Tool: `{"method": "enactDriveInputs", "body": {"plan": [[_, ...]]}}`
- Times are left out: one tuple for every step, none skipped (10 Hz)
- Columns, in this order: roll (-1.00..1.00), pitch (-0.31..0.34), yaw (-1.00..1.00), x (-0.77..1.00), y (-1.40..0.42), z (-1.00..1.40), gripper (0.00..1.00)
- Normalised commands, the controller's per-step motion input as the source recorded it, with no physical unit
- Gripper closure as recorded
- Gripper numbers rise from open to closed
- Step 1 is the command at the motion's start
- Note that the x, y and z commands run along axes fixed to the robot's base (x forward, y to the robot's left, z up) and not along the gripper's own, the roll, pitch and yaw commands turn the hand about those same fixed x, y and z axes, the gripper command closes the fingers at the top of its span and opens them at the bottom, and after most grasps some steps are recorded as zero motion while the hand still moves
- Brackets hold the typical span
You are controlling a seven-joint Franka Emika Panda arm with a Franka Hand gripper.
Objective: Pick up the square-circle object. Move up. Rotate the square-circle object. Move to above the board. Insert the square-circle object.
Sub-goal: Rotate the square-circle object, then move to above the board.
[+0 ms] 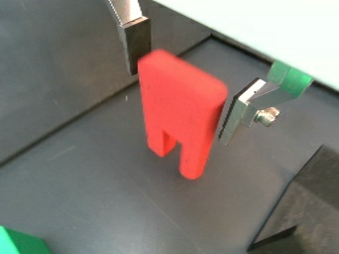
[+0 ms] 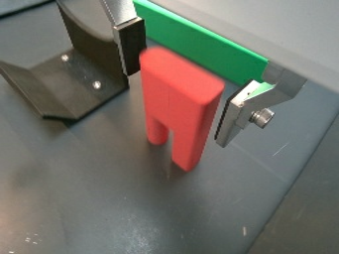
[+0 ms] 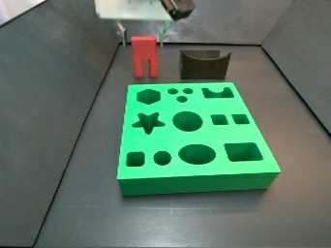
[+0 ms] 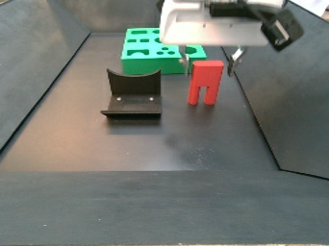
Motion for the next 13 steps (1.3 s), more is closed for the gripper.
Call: {"method": "enactDriveInputs", "body": {"plan": [[-0.03, -0.034, 0.05, 0.04, -0.01, -0.36, 0.00], [-0.04, -0.032, 0.05, 0.04, -0.01, -0.23, 0.00], [-0.04, -0.023, 0.04, 0.00, 0.00, 0.00, 1.00], [-0.33, -0.058, -0.07, 0.10, -0.17, 1.00, 1.00], [-0.33, -0.054, -0.07, 0.10, -0.17, 1.00, 1.00], [-0.31, -0.009, -0.06, 0.09, -0.16, 1.00, 1.00], [-0.28, 0.008, -0.05, 0.09, -0.14, 1.00, 1.00], [-0.22, 0.026, -0.04, 0.08, -0.14, 1.00, 1.00], [-0.19, 0.038, -0.03, 0.08, -0.13, 1.00, 1.00], [-0.15, 0.054, -0.02, 0.08, -0.13, 1.00, 1.00], [-0.13, 0.058, -0.01, 0.08, -0.12, 1.00, 1.00], [-0.11, 0.063, 0.00, 0.08, -0.12, 1.00, 1.00], [-0.10, 0.064, 0.01, 0.08, -0.12, 1.00, 1.00]]}}
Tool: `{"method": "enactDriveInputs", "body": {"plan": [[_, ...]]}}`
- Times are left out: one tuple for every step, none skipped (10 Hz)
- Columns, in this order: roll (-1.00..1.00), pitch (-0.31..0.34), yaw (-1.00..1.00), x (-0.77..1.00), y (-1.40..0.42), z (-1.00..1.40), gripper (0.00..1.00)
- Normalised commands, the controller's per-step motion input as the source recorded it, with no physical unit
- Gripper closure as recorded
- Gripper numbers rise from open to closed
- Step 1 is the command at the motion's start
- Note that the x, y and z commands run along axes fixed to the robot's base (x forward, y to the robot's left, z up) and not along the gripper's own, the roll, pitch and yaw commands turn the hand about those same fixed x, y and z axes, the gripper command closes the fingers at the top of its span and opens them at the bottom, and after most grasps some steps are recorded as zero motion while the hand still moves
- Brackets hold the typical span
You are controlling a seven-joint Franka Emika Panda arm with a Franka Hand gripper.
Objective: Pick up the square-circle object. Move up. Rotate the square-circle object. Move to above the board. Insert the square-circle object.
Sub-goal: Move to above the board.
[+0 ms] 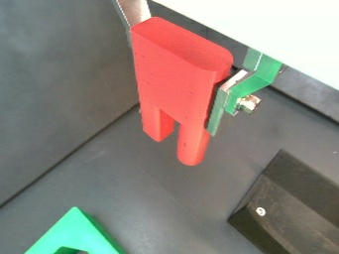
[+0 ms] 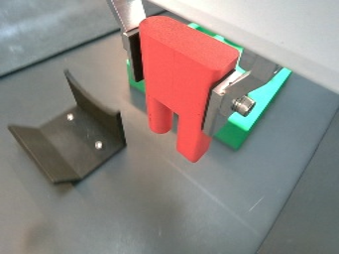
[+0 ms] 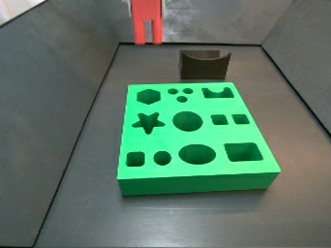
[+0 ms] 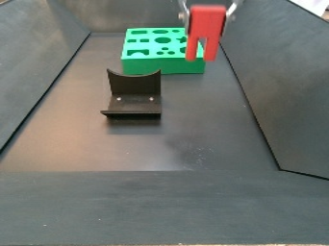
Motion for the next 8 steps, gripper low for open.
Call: {"method": "enactDriveInputs", "body": {"plan": [[-0.07, 0.074, 0.01, 0.07, -0.11, 1.00, 1.00], [-0.06, 0.077, 0.01, 0.07, -0.10, 1.00, 1.00], [-0.05, 0.083, 0.02, 0.07, -0.09, 1.00, 1.00], [-0.04, 0.084, 0.02, 0.07, -0.09, 1.00, 1.00], [-0.03, 0.085, 0.02, 0.06, -0.08, 1.00, 1.00], [-0.02, 0.086, 0.02, 0.06, -0.07, 1.00, 1.00], [-0.01, 0.085, 0.02, 0.05, -0.06, 0.88, 1.00], [-0.01, 0.085, 0.02, 0.04, -0.04, 0.76, 1.00]]}}
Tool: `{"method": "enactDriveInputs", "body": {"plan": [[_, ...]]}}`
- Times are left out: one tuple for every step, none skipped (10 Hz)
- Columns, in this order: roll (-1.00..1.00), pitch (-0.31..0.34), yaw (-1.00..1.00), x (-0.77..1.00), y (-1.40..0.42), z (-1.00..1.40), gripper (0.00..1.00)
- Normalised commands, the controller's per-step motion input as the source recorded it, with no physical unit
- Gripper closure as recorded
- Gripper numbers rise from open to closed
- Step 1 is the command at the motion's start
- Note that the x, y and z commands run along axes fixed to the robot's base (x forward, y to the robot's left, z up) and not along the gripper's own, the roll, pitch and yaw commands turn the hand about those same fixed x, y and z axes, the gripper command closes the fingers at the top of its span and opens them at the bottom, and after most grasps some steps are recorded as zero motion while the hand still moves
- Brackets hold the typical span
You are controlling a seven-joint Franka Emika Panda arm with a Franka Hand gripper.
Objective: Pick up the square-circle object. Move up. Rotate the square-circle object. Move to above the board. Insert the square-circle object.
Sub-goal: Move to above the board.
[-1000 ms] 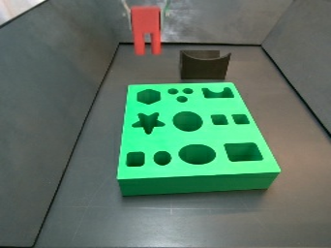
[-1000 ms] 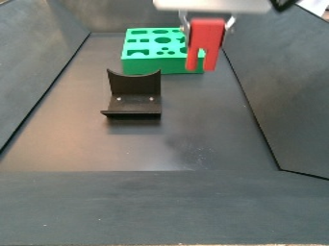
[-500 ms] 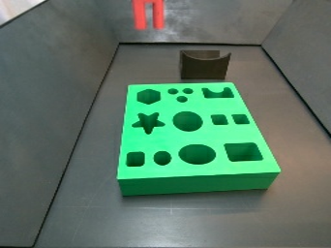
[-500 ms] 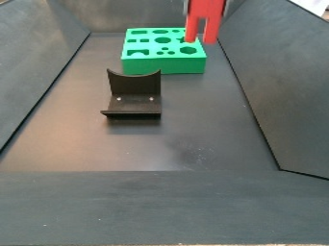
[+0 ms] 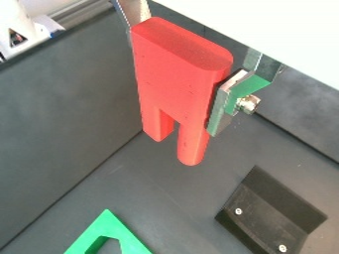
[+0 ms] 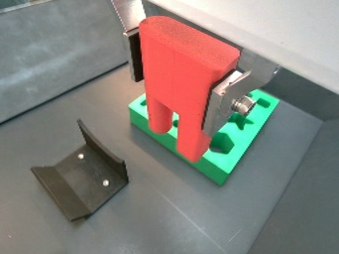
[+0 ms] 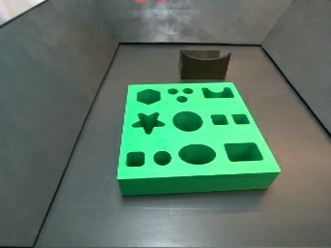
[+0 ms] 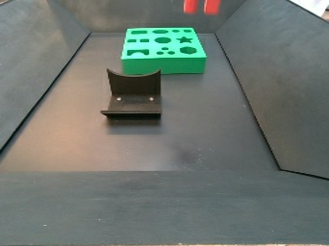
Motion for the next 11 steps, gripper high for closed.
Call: {"method": "enactDriveInputs", "body": {"plan": [[0.00, 0.087, 0.02, 0.03, -0.03, 0.54, 1.00], [0.01, 0.089, 0.03, 0.02, -0.02, 0.37, 1.00], [0.38, 0.350, -0.07, 0.12, -1.00, 0.20, 1.00], [0.39, 0.342, -0.07, 0.13, -1.00, 0.16, 1.00], [0.31, 0.284, -0.02, 0.15, -1.00, 0.17, 1.00], [0.21, 0.254, -0.01, 0.16, -1.00, 0.18, 1.00], [0.12, 0.192, 0.00, 0.18, -1.00, 0.17, 1.00], [0.09, 0.155, 0.00, 0.19, -1.00, 0.18, 1.00], [0.07, 0.128, 0.01, 0.21, -1.00, 0.19, 1.00], [0.06, 0.120, 0.01, 0.22, -1.00, 0.19, 1.00], [0.06, 0.125, 0.01, 0.21, -0.77, 0.15, 1.00]]}}
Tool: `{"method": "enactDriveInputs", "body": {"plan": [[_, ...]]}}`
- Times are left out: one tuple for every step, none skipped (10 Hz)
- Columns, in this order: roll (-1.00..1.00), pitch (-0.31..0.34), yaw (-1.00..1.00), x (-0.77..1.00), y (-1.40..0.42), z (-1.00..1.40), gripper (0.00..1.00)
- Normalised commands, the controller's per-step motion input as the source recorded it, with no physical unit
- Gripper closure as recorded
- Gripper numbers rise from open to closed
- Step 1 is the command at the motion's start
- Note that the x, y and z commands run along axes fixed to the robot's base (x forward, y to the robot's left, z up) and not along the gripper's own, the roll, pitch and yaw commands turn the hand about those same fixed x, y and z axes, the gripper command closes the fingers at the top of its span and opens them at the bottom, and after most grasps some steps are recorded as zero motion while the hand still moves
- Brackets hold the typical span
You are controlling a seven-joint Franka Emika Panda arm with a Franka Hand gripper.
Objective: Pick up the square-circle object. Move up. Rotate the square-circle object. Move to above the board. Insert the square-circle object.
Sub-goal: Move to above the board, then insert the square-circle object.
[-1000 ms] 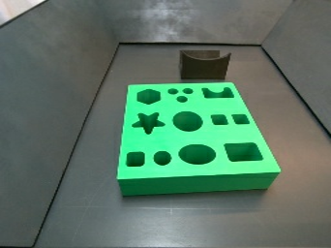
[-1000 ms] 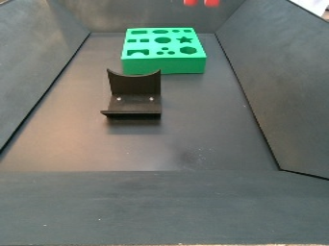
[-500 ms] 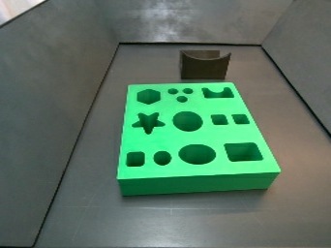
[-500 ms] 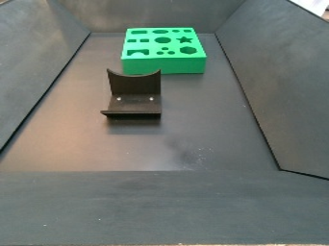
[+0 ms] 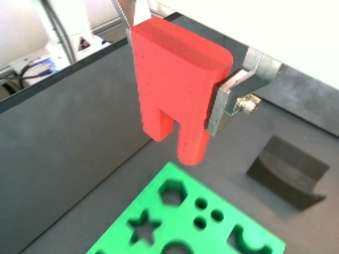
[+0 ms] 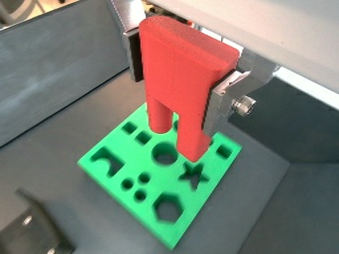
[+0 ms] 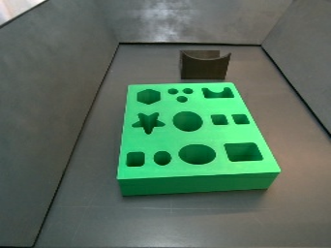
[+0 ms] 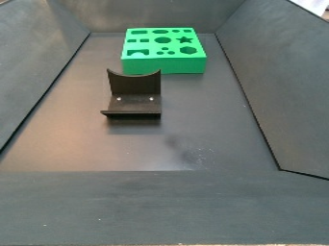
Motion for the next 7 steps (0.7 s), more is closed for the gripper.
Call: {"method": "enactDriveInputs", "body": {"plan": [[0.06, 0.121, 0.01, 0.16, -0.44, 0.09, 1.00], [0.07, 0.109, 0.01, 0.12, -0.27, 0.06, 1.00], [0.07, 0.097, 0.01, 0.09, -0.17, 0.05, 1.00], [0.18, -0.099, 0.28, -0.01, -0.68, -0.87, 1.00], [0.16, -0.124, 0.32, -0.01, -0.68, -0.83, 1.00], [0.18, -0.110, 0.34, -0.05, -0.61, -0.85, 1.00], [0.14, -0.124, 0.32, -0.08, -0.54, -0.88, 1.00]]}}
